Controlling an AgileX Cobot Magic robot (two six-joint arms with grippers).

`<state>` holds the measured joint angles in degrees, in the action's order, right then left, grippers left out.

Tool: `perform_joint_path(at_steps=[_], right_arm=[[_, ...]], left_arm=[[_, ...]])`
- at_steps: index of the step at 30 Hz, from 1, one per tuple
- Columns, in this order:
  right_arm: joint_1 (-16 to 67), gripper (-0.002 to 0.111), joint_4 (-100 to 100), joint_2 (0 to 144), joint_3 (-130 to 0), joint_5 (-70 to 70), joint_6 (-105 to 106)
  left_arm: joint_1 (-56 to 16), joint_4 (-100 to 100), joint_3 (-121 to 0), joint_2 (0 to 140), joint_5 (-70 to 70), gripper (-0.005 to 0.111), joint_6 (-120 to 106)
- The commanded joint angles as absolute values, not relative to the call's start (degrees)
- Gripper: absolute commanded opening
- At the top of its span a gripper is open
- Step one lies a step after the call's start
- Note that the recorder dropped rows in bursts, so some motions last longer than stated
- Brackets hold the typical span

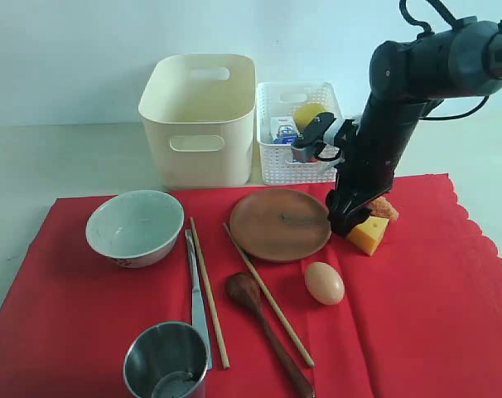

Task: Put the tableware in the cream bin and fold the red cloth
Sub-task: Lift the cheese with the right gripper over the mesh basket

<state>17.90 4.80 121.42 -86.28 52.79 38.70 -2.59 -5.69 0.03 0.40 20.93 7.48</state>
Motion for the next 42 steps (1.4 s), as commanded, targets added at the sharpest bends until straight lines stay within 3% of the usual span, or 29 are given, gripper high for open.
perform_joint_path(at_steps=[1, 7, 14, 25, 32, 42], right_arm=[[17.96, 0.062, 3.58, 122.69, -85.97, 51.6, 36.34], [17.96, 0.055, 3.58, 125.21, -85.97, 52.12, 36.25], [17.96, 0.0, 3.58, 124.05, -85.97, 52.97, 35.56], [17.96, 0.0, 5.29, 108.91, -86.22, 55.08, 32.64], [17.96, 0.0, 12.15, 98.94, -86.22, 42.97, 32.64], [17.26, 0.0, 13.97, 107.08, -92.19, 33.39, 27.78]], left_arm=[[-2.56, -5.58, 0.0, 0.0, 20.45, 0.0, 7.45], [-2.56, -5.58, 0.0, 0.0, 20.45, 0.0, 7.45], [-2.56, -5.58, 0.0, 0.0, 20.45, 0.0, 7.45], [-2.56, -5.58, 0.0, 0.0, 20.45, 0.0, 7.45], [-2.56, -5.58, 0.0, 0.0, 20.45, 0.0, 7.45], [-2.56, -5.58, 0.0, 0.0, 20.45, 0.0, 7.45]])
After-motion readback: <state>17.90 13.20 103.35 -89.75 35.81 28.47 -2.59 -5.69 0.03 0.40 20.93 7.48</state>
